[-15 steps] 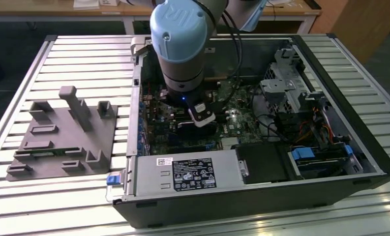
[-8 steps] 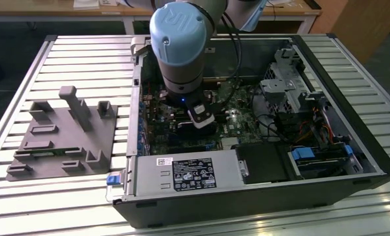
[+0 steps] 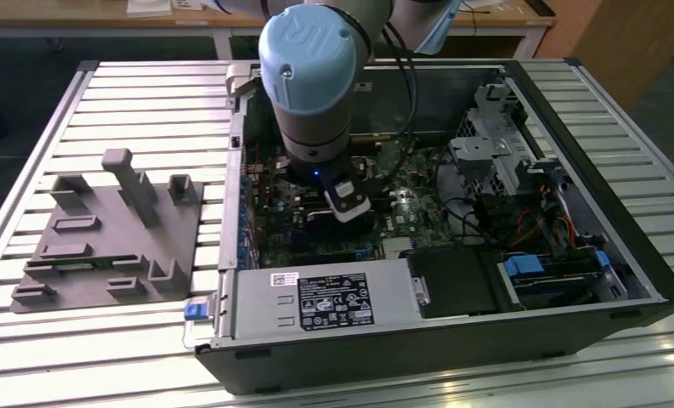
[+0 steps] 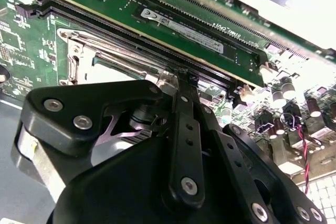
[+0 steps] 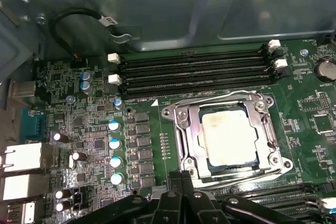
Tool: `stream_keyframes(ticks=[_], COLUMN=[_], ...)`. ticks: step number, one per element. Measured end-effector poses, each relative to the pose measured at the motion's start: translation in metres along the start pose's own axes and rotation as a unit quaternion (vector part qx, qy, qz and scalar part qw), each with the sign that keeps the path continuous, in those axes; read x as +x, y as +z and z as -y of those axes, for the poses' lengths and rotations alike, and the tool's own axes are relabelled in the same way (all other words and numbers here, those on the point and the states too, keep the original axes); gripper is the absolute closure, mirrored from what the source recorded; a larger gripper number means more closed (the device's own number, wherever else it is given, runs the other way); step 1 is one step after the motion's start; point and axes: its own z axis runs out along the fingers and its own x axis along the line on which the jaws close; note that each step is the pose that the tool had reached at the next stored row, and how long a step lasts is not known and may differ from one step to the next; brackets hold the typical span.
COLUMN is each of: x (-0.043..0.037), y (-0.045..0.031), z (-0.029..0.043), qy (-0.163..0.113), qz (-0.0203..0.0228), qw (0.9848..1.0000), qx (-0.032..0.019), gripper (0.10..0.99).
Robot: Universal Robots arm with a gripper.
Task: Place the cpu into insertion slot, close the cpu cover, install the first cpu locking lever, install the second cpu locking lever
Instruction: 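Install the second cpu locking lever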
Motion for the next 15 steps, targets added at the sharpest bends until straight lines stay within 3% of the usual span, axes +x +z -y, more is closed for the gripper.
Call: stream_keyframes(ticks=[3,11,12,15], x=[-0.0002,-0.0013,-0.0016,-0.0021], y=[-0.0045,-0.0273,-0.0312,-0.0335], z=[-0.0017,-0.01,-0.0115,-0.0124], qy=[0.0,0.0,0.001,0.005], qz=[0.0,0.0003,0.0015,0.0056], qw=[1.0,1.0,1.0,0.9997], qx=[-0.0001,0.0018,0.0072,0.0244], gripper=[0.98,0.98,0.98,0.98])
